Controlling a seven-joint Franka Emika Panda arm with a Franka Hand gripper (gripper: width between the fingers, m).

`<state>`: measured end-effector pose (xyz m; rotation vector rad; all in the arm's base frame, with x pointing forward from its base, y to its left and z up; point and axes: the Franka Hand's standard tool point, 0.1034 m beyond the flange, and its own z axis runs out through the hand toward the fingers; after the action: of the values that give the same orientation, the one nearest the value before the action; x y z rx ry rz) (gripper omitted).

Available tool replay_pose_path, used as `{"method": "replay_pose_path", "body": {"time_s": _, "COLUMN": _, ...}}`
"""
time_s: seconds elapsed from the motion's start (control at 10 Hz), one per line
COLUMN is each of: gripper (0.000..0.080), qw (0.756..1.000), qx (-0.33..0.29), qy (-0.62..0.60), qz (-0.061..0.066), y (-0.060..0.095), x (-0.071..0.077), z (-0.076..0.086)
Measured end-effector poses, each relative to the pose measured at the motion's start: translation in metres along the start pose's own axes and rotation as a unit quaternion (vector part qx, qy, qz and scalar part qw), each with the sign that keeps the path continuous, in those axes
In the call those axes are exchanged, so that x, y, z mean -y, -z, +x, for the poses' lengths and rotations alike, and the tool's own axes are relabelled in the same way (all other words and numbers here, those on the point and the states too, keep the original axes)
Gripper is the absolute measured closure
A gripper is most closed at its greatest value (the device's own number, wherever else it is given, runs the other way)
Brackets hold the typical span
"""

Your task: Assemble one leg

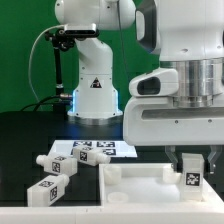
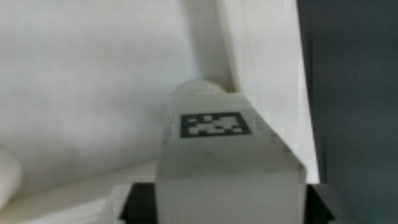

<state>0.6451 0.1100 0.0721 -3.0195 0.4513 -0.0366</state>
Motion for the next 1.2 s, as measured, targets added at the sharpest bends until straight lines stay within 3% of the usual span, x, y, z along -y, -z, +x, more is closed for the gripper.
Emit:
{"method": "replay_pose_path", "body": {"time_s": 0.2, "gripper": 0.0511, "qw": 0.991, "qx": -0.003, "qy": -0.133, "qz": -0.003, "y": -0.0003, "x": -0.0011, "z": 0.0000}}
{"method": "replay_pose_path", "body": {"time_s": 0.3, "gripper": 0.0511, "qw": 0.979, "qx": 0.001, "qy": -0.203, "qz": 0.003, "y": -0.0005, "x": -0.0025, "z": 0.0007}}
{"method": "replay_pose_path", "body": {"time_s": 0.5, "gripper": 0.0511, "qw": 0.923, "qx": 0.028, "qy": -0.382, "qz": 0.016, "y": 0.0031, "x": -0.0065, "z": 0.0025}}
{"method": "replay_pose_path", "body": {"time_s": 0.9, "gripper": 0.0511, "qw": 0.873, "qx": 0.037, "qy": -0.486, "qz": 0.018, "y": 0.0017, "x": -0.0071, "z": 0.0008}}
{"method": "replay_pose_path", "body": {"time_s": 1.2, "gripper": 0.0511, "qw": 0.762, "qx": 0.056, "qy": -0.645, "qz": 0.028, "y": 0.0005, "x": -0.0066, "z": 0.0008}}
